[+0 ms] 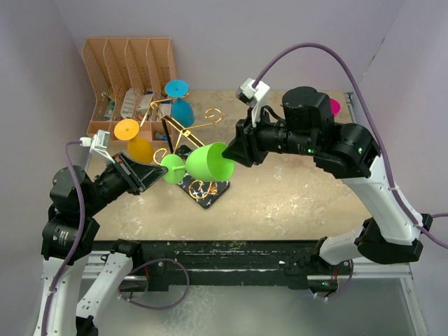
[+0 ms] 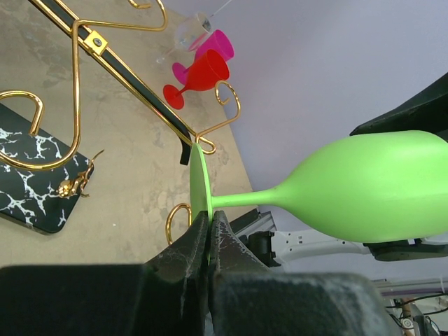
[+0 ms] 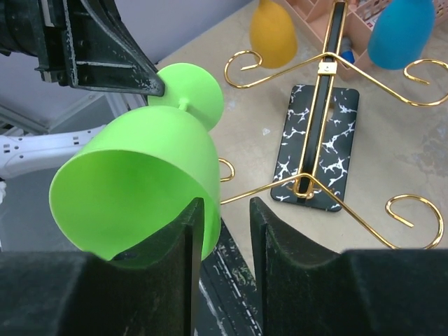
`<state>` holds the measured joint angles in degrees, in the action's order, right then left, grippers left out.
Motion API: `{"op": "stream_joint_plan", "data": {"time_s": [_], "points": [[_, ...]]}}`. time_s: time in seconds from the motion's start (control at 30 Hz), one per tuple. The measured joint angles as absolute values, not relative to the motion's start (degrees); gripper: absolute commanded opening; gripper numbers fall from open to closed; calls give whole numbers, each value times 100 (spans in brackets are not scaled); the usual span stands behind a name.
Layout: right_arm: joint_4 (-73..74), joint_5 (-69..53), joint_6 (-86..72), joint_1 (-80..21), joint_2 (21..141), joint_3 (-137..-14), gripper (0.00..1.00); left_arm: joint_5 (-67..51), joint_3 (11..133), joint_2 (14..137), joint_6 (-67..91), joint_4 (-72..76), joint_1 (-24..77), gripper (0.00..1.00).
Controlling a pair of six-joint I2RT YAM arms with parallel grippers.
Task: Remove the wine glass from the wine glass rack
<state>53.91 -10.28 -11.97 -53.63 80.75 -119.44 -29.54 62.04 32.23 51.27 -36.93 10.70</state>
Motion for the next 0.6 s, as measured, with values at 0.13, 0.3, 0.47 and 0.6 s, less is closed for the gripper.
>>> {"op": "stream_joint_plan", "data": {"time_s": [0.13,0.3,0.47,0.6], "points": [[5339,-1122,-1184,-5363,8099,-11887,15,-2965,6206,3236,5137,-3671,1070,0],[5301,-1302,-1203,-5360,8138,-11876,0,-2989,6206,3271,5142,-3566,1070,0],[5277,-1247,-1214,-5325,8173,-11869,0,-2976,6206,3284,5140,-3529,1068,14],[5260,-895,-1247,-5332,8169,-11880,0,-2969,6213,3293,5113,-3531,1070,55]]}}
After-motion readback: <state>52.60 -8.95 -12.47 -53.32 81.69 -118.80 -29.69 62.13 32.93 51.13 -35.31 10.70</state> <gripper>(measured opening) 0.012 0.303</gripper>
